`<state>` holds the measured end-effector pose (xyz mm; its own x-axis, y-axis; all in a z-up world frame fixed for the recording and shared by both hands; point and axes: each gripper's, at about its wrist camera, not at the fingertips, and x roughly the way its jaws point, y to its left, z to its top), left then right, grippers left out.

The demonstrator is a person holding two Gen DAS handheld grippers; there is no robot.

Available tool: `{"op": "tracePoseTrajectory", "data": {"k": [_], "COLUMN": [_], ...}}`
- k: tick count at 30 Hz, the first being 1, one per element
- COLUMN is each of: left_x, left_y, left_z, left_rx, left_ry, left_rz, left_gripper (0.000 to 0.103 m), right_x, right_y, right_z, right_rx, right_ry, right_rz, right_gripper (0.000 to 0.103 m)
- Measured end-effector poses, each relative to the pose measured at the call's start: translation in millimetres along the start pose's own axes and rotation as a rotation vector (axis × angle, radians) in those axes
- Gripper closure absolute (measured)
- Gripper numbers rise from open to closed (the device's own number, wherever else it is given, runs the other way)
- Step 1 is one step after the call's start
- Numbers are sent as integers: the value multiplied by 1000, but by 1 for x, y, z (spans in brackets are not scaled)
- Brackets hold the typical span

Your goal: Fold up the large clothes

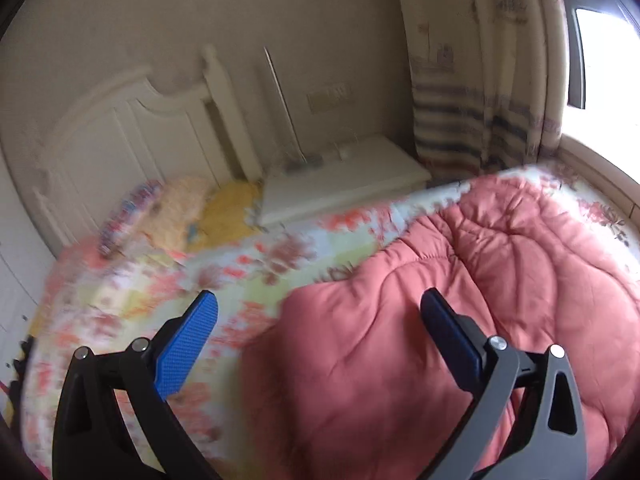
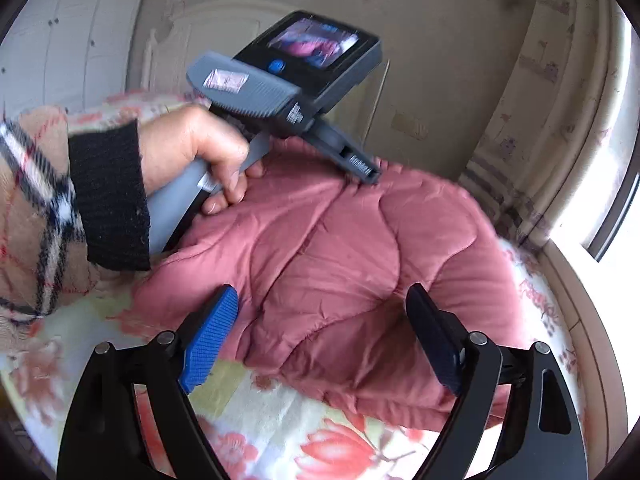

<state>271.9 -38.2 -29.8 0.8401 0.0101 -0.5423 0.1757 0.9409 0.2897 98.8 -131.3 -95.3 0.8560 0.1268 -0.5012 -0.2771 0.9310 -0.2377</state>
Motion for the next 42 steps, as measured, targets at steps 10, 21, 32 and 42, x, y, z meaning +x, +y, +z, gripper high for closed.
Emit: {"op": "tracePoseTrajectory", "data": {"k": [10,21,32,42], "left_x": [-206,-266,-257,-257], "left_y": [15,-7,6,3], "left_z": [-67,-88,-99,-107], "left_rx": [-69,-126,-218,-224], "left_ry": [-223,-234,-185,-170], "left_rz": [167,49,33,19], "left_gripper": [2,2,2,2], "right_x": [-103,-137,-131,-138], "right_y": [-71,-77,-66,-60], "right_z": [-16,-16,-7,-8], "right_rx": [214,292,264,246], "right_ry": [-104,-88,-54,-66], "right_rz": [-62,-85,-102,-94], "right_gripper": [11,11,11,11]}}
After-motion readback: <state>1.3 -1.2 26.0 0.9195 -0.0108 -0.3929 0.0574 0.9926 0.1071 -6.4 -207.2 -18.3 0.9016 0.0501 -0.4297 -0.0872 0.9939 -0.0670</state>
